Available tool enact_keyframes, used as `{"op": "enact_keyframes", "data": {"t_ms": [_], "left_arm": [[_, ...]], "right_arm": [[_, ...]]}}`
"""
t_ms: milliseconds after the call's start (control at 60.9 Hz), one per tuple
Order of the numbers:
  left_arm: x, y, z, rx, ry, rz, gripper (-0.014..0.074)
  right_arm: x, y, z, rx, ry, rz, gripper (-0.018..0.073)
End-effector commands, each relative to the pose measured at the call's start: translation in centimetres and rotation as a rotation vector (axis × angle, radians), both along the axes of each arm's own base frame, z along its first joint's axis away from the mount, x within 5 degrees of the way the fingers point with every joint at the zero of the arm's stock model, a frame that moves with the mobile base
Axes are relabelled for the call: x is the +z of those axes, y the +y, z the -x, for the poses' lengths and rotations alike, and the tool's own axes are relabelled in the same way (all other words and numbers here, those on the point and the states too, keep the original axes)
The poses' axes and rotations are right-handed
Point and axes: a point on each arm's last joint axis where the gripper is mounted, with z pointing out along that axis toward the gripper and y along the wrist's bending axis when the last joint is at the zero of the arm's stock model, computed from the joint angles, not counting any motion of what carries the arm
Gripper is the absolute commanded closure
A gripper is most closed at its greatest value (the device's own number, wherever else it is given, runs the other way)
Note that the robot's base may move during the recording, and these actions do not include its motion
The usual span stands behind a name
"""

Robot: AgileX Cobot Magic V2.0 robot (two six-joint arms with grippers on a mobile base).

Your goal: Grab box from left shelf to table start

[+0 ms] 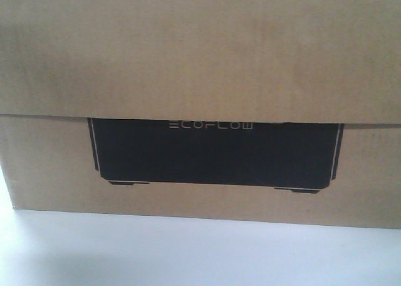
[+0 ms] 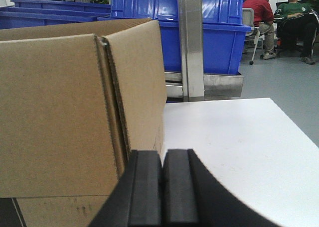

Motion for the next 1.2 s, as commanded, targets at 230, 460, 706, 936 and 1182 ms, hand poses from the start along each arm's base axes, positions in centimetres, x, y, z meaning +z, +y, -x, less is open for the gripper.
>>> {"op": "enact_keyframes", "data": {"t_ms": [230, 460, 706, 936, 1182], "left_arm": [[1.6, -0.1, 0.2, -0.015, -0.102, 0.029, 0.0678], [-2.0, 0.0, 0.2, 0.038, -0.207, -0.096, 0.0678], [-8.5, 0.9, 0.4, 0.163, -0.175, -0.051, 0.0678], [-11.5, 0.8, 0.2, 0.154, -0.096, -0.036, 0.0678], [-11.5, 0.8, 0.2, 0.154, -0.094, -0.025, 0.0678]], "right_arm": [[0.8, -0.1, 0.1, -0.01, -0.095, -0.004, 0.0541], [0.8, -0.1, 0.1, -0.01, -0.095, -0.004, 0.0541], [0.8, -0.1, 0.1, -0.01, -0.095, -0.004, 0.0541], [0.8, -0.1, 0.1, -0.01, -0.095, -0.004, 0.0541], [0.8, -0.1, 0.1, -0.01, -0.095, -0.004, 0.0541]]}}
